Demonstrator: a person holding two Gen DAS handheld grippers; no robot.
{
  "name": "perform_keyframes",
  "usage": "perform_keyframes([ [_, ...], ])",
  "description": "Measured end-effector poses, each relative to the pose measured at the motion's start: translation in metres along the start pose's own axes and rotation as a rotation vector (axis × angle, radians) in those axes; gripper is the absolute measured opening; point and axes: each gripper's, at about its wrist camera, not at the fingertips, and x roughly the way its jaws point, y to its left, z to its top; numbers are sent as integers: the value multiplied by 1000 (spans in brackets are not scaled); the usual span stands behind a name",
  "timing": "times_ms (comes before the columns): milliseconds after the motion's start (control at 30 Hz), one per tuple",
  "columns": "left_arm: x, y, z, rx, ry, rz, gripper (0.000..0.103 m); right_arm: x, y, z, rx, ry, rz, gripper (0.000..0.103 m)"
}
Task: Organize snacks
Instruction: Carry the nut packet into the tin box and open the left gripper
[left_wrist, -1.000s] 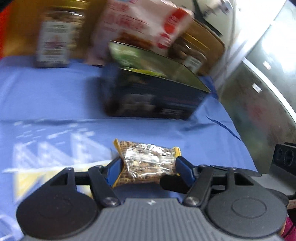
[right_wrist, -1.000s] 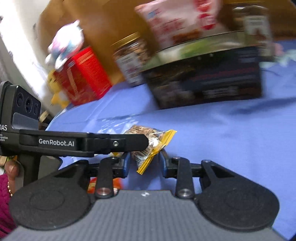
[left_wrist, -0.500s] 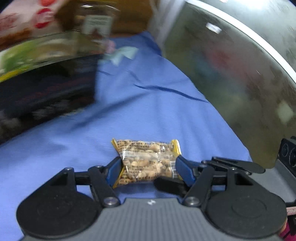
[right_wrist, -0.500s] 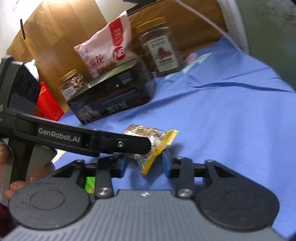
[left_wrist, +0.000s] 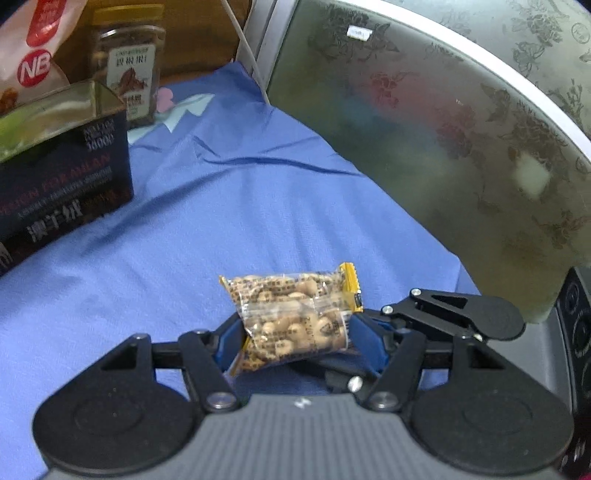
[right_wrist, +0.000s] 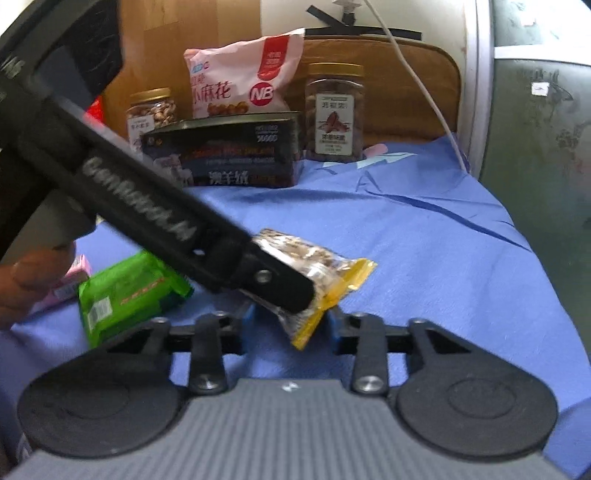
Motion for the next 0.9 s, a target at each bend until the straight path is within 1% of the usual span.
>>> perform_keyframes([
  [67, -11, 3, 4, 3, -32, 0, 63, -2, -3, 9, 18, -21, 14, 34],
  [200, -38, 14, 16, 7, -107, 29, 63, -1, 7, 31, -15, -87, 33, 34],
  [333, -63, 34, 39, -9, -185, 93, 63, 14, 16, 66, -53, -144, 78, 35],
  [467, -79, 63, 62, -42, -255, 169, 63, 46, 21, 105, -49, -185, 143, 35],
  [533, -80, 77, 70, -71, -267, 206, 63, 68, 20, 123, -5, -169, 184, 35],
  [600, -74, 94, 80, -109, -272, 235, 63, 89, 21, 136, 23, -150, 202, 37],
  [667, -67, 111, 88, -153, -270, 259, 64, 105, 27, 142, 23, -134, 191, 38],
  [733, -60, 123, 90, -188, -267, 286, 64, 114, 33, 145, 4, -137, 160, 40],
  [767, -57, 129, 91, -205, -265, 298, 64, 116, 34, 145, 1, -137, 149, 43],
  [800, -54, 134, 91, -220, -264, 311, 64, 116, 34, 144, 3, -141, 138, 52],
  [900, -45, 148, 91, -250, -255, 347, 65, 106, 29, 139, 24, -169, 133, 58],
])
